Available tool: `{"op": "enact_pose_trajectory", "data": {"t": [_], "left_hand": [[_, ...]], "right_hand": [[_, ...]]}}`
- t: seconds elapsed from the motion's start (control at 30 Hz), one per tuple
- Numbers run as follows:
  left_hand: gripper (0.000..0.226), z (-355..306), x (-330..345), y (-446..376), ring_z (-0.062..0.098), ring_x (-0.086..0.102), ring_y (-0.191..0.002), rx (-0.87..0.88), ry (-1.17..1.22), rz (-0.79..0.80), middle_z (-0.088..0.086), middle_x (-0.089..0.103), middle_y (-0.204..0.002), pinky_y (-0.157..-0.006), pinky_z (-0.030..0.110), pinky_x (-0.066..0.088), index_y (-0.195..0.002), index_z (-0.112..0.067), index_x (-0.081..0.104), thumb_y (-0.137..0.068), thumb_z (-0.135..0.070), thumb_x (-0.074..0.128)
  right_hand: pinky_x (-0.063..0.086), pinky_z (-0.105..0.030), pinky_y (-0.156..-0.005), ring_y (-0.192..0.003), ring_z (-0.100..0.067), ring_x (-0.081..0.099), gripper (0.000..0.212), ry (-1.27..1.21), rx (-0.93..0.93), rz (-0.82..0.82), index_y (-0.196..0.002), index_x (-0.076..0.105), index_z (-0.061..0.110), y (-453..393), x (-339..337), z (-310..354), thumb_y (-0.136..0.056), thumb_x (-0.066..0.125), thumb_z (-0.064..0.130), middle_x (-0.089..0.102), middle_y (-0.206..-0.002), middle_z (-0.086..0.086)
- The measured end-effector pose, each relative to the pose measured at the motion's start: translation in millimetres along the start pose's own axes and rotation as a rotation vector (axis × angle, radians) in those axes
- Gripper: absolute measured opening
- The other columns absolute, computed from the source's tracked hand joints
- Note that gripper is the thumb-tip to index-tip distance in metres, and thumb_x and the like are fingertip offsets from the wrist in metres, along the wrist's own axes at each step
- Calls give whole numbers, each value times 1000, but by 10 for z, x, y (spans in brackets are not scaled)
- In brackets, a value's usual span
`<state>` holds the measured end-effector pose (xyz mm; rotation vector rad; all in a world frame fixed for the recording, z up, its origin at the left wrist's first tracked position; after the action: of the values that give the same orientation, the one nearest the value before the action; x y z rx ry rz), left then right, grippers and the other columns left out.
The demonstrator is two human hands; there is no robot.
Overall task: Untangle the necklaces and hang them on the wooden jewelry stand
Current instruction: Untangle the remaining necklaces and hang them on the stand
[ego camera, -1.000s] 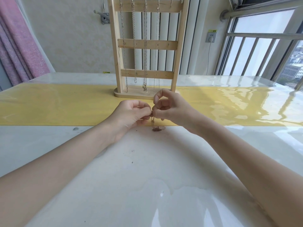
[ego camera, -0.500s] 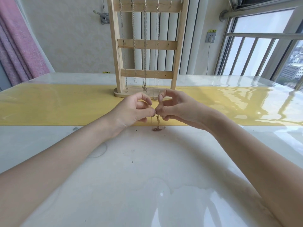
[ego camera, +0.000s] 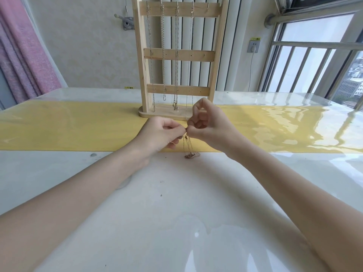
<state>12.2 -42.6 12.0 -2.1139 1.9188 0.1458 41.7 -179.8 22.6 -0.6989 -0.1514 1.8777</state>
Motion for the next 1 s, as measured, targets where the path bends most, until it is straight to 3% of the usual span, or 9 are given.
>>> {"op": "enact_pose_trajectory", "data": {"t": [0.1, 0.17, 0.23, 0.3, 0.4, 0.47, 0.7, 0.83, 1.0], "left_hand": [[20, -29, 38, 21, 6, 38, -44, -158, 374, 110, -2, 49, -55, -42, 16, 37, -69, -10, 54, -89, -7, 52], [19, -30, 51, 28, 6, 34, -41, -217, 478, 175, -1, 47, -55, -40, 16, 32, -71, -11, 50, -90, -8, 49], [19, -20, 44, 29, 6, 31, -42, -201, 405, 245, -3, 45, -56, -41, 16, 31, -71, -12, 49, -91, -11, 49], [22, -12, 22, 17, 6, 32, -43, -87, 161, 279, -7, 45, -54, -46, 18, 33, -68, -12, 52, -90, -12, 53], [21, -12, -1, -1, 6, 36, -46, 127, -256, 195, -13, 45, -47, -50, 22, 32, -63, -16, 56, -83, -12, 62], [18, -21, 16, 11, 1, 36, -46, 209, -350, 159, -17, 45, -44, -48, 18, 32, -63, -20, 56, -77, -15, 66], [21, 8, -72, -9, 6, 41, -42, 122, -51, 111, -9, 49, -46, -48, 14, 39, -72, -12, 57, -91, -2, 54], [21, 20, -82, -27, 5, 43, -43, 106, -8, 114, -11, 51, -49, -48, 14, 40, -73, -11, 58, -92, -4, 53], [19, 8, -57, 5, 1, 45, -43, 131, -45, 112, -9, 55, -54, -47, 13, 39, -73, -11, 62, -90, -6, 58]], "right_hand": [[40, -19, -59, -60, -16, 46, 36, -83, 12, 38, -80, 35, 15, 0, -32, 55, -81, 55, -14, 53, -71, -7], [41, -18, -58, -58, -11, 48, 35, -123, 28, 89, -81, 36, 14, -5, -60, 70, -82, 55, -15, 54, -71, -5], [41, -22, -60, -61, -15, 46, 34, -143, 58, 139, -82, 38, 14, -13, -87, 55, -83, 56, -14, 55, -69, -4], [40, -25, -62, -64, -20, 43, 32, -192, 100, 172, -82, 39, 14, -21, -107, 8, -84, 54, -14, 54, -67, -3], [39, -25, -62, -62, -19, 42, 31, -268, 166, 188, -84, 40, 13, -6, -101, -67, -85, 51, -17, 52, -67, -5], [39, -24, -61, -60, -16, 43, 31, -269, 190, 186, -84, 40, 13, 4, -82, -92, -85, 51, -17, 51, -68, -6], [41, -21, -60, -57, -13, 44, 26, -508, 158, 47, -82, 46, 10, -34, -240, -59, -87, 52, -14, 49, -68, -3], [45, -19, -63, -63, -11, 51, 8, -312, 191, 135, -78, 65, 4, -11, -158, -86, -86, 64, 3, 59, -66, 0], [46, -20, -62, -64, -12, 52, 8, -220, 239, 128, -76, 70, 1, -7, -113, -95, -83, 69, 5, 61, -63, -1]]}}
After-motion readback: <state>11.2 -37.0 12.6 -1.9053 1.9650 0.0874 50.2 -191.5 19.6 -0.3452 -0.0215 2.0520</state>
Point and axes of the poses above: each hand's wrist, its own y-axis away from the middle knuckle, its own x-axis out of the palm, z = x × y, the point moved 2 cm from there along -y, towards the middle knuckle
